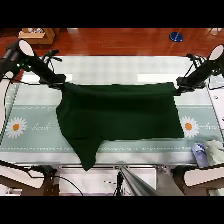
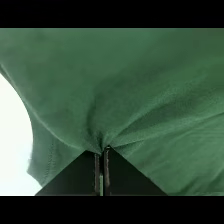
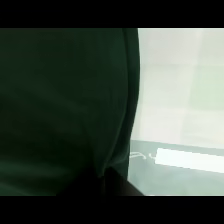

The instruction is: Fold the shirts.

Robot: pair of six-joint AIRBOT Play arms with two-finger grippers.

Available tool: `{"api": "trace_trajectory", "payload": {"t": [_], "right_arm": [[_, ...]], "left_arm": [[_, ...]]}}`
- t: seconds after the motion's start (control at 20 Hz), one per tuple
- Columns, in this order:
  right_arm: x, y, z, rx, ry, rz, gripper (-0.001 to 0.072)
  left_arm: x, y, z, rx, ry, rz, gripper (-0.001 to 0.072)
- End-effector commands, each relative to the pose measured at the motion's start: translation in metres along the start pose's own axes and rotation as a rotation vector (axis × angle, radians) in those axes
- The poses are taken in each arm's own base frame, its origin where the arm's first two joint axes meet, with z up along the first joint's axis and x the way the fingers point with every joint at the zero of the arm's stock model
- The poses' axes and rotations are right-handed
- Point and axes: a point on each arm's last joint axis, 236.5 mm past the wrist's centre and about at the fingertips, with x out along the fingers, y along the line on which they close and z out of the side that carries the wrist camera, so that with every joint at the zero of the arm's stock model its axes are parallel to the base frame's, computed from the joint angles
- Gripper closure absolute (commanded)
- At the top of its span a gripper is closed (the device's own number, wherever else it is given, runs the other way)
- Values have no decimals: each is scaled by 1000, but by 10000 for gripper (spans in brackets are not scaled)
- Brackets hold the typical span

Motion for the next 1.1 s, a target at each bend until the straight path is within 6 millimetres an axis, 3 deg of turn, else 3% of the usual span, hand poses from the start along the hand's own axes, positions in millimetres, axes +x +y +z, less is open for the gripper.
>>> {"api": "trace_trajectory", "payload": {"t": [0.0, 0.2, 0.25, 0.3, 0.35, 0.4, 0.5, 0.6, 0.7, 0.75, 0.8, 0.9, 1.05], "right_arm": [[6, 3, -1, 9, -2, 13, 687], [6, 6, 1, 11, -10, 25, 687], [6, 6, 1, 11, -8, 26, 686], [6, 6, 0, 11, -3, 27, 637], [4, 7, -2, 7, 1, 27, 542], [-2, 7, -4, -5, 7, 26, 473], [-25, 5, -1, -16, -48, 9, 448], [-47, -21, -9, 0, -70, -76, 260], [-46, -45, -35, 84, -22, -59, 251], [-38, -51, -54, 130, 18, -25, 251], [-28, -53, -69, 168, 37, 14, 251], [-11, -45, -90, 194, 17, 103, 251], [4, -34, -116, 178, -17, 155, 232]], "left_arm": [[21, -1, -12, -46, 57, -7, 685], [30, 2, -13, -66, 70, -9, 682], [30, 1, -11, -72, 64, -12, 641], [29, 0, -11, -72, 60, -19, 543], [24, -2, -10, -69, 58, -26, 396], [16, -2, -8, -68, 47, -26, 325], [-12, 4, -1, -62, -8, -18, 306], [-40, 15, -8, -83, -52, -12, 306], [-53, 29, -33, -127, -55, -13, 263], [-49, 35, -56, -156, -30, -22, 147], [-39, 37, -82, -188, 9, -38, 145], [-15, 26, -136, -228, 79, -124, 145], [13, -6, -185, -276, 75, -258, 145]]}}
